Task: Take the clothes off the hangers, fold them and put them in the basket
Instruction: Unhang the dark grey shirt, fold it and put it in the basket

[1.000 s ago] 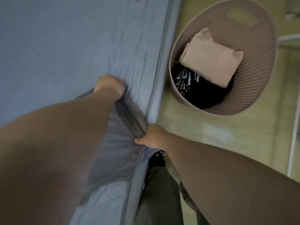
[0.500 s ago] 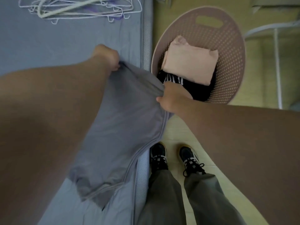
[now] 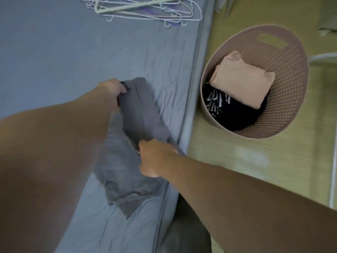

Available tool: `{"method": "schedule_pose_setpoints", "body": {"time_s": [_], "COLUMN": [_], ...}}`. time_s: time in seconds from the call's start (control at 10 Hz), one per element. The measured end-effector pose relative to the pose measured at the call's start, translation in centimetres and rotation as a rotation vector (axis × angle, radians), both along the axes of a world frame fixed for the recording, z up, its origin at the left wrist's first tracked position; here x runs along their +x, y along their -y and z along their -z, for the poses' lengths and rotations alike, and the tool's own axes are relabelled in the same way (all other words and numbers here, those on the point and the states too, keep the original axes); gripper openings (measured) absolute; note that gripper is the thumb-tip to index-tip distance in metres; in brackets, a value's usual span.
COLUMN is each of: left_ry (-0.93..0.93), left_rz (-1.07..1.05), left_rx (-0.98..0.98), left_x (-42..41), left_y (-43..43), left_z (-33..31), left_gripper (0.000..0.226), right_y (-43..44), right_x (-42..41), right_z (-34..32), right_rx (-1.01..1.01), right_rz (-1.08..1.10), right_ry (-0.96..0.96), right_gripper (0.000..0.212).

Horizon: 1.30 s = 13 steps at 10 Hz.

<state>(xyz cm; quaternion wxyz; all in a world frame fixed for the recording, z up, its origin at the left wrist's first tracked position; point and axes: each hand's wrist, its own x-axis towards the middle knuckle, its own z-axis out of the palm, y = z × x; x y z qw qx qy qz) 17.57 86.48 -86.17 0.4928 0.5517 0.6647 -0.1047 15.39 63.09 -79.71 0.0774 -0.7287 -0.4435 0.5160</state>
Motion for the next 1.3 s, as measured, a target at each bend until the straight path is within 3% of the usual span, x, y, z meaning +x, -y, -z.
{"method": "schedule_pose_setpoints", "body": {"time_s": [0.1, 0.2, 0.3, 0.4, 0.5, 0.6, 0.7, 0.8, 0.9, 1.0, 1.1, 1.2, 1.3], "left_ry": [0.046, 0.065, -0.025, 0.080, 0.320, -0.247, -0.227, -0.269, -0.270, -0.273, -0.263, -0.280, -0.291], "left_rz": [-0.107, -0.344, -0.524, -0.779, -1.243, -0.317, -0.384, -0.182, -0.092, -0.100, -0.166, -0.312, -0.404], "left_rx": [0.051, 0.135, 0.251, 0.366, 0.183, 0.363, 0.395, 0.486, 0.453, 0.382, 0.433, 0.387, 0.341], "left_x": [-6.2, -12.0, -16.3, -19.9, -21.5, -22.0, -23.4, -24.2, -25.1, -25.7, -25.8, -26.2, -26.8], "left_y": [-1.5, -1.6, -0.4, -0.9, -1.1, 0.4, 0.9, 3.8, 7.6, 10.1, 11.0, 11.4, 12.7], "left_z": [0.4, 0.9, 1.1, 3.9, 4.9, 4.2, 5.0, 5.1, 5.5, 6.6, 7.7, 7.9, 7.2], "left_gripper": [0.035, 0.040, 0.040, 0.038, 0.022, 0.020, 0.041, 0.067, 0.090, 0.092, 0.073, 0.059, 0.056], "right_y": [-2.5, -3.9, -4.6, -5.0, -5.3, -4.9, -4.6, -4.3, -3.7, -3.2, -2.7, -1.9, -1.4], "right_x": [-4.3, -8.2, -11.8, -14.5, -16.0, -16.5, -15.9, -14.2, -11.3, -8.2, -6.6, -6.5, -6.4], "right_z": [0.0, 0.6, 1.7, 3.0, 4.2, 5.3, 5.9, 6.3, 7.2, 8.2, 9.2, 9.9, 10.0], "right_rx": [-0.015, -0.066, -0.091, -0.105, -0.124, -0.154, -0.151, 0.005, 0.126, 0.009, -0.113, -0.162, -0.307], "right_rz": [-0.067, -0.104, -0.148, -0.168, -0.191, -0.269, -0.398, -0.321, -0.208, -0.244, -0.263, -0.087, 0.188], "right_ry": [-0.069, -0.103, -0.111, -0.121, -0.130, -0.160, -0.152, 0.066, 0.367, 0.458, 0.448, 0.452, 0.324], "right_gripper": [0.044, 0.040, 0.039, 0.039, 0.044, 0.047, 0.052, 0.046, 0.032, 0.045, 0.056, 0.057, 0.067]}}
